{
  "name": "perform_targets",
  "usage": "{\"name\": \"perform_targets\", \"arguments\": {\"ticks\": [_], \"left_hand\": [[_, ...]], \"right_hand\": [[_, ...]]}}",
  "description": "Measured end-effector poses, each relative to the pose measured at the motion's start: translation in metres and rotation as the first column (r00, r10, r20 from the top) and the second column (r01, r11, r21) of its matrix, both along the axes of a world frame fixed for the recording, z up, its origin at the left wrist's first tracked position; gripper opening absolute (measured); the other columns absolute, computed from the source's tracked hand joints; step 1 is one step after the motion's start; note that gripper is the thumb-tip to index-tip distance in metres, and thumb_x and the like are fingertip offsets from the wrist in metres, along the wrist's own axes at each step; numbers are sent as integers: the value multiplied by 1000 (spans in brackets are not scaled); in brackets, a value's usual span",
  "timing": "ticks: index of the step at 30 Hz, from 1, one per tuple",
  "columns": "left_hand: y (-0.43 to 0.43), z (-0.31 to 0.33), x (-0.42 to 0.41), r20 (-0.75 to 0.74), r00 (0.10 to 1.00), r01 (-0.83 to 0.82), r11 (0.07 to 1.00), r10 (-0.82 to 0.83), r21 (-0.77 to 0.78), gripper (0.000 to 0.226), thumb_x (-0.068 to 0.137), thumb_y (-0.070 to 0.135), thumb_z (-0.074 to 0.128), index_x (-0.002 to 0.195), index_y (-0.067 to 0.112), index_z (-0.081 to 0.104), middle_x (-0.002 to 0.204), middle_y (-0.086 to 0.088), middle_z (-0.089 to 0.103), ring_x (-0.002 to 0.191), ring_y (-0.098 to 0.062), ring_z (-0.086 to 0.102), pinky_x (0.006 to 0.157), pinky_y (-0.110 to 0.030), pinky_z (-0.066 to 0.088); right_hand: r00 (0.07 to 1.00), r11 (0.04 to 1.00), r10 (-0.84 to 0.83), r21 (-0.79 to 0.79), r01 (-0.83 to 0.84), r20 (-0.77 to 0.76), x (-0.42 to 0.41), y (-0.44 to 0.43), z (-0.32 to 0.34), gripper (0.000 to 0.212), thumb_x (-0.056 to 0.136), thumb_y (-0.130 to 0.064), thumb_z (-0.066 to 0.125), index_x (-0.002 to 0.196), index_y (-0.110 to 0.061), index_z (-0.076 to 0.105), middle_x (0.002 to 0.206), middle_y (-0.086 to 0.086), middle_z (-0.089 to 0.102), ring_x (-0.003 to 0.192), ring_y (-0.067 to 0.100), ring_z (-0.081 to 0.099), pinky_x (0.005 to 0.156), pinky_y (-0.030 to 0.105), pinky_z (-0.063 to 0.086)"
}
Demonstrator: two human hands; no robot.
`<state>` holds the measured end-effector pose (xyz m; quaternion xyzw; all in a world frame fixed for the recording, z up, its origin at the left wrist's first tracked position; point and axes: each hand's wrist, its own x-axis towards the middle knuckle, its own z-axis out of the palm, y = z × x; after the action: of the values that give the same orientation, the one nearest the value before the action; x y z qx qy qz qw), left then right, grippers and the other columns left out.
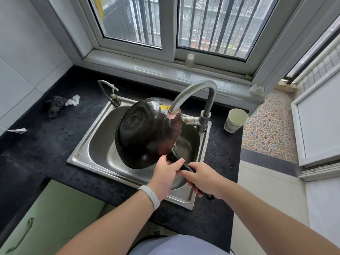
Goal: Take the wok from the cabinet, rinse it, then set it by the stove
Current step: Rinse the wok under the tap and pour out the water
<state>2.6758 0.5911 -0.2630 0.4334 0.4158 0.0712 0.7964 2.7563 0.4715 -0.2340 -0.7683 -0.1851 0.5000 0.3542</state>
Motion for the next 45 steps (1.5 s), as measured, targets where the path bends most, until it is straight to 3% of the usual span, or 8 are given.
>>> {"name": "perform_targets", "arguments": {"ticks": [8,25,31,39,45], "left_hand": [[-1,10,28,37,999,19,999,-18,-25,27,92,1,62,117,-3,54,115,-24,67,105,-29,68,81,-34,59],[-11,18,56,84,991,108,993,-103,-53,22,95,3,57,116,-3,57,107,-19,70,98,-24,72,79,-31,58],[-19,17,46,88,992,103,990,-95,-92,21,96,2,56,117,-2,57,112,-22,70,102,-27,71,84,-35,59],[-17,13,15,59,997,60,992,-53,-111,21,97,1,54,118,-4,55,109,-20,69,98,-25,72,75,-29,59],[-12,8,-16,33,997,74,993,-72,-89,22,97,2,54,117,-7,54,115,-26,67,102,-29,71,82,-35,60]], "right_hand": [[1000,999,-27,20,27,-2,25,-4,4,28,99,-29,56,97,-1,57,65,3,59,51,24,53,44,32,46],[999,999,-40,37,39,13,54,-25,13,22,101,-26,56,103,-5,61,66,4,58,47,15,54,45,29,49],[1000,999,-13,29,12,22,47,-33,15,16,101,-26,56,96,-11,61,66,4,59,47,15,54,46,29,49],[999,999,29,13,-30,13,20,-28,12,17,101,-26,56,94,-12,60,66,4,59,46,16,53,46,29,49],[1000,1000,22,-5,-23,-15,-10,-21,8,17,101,-25,56,93,-10,59,66,5,59,46,17,53,45,31,48]]}}
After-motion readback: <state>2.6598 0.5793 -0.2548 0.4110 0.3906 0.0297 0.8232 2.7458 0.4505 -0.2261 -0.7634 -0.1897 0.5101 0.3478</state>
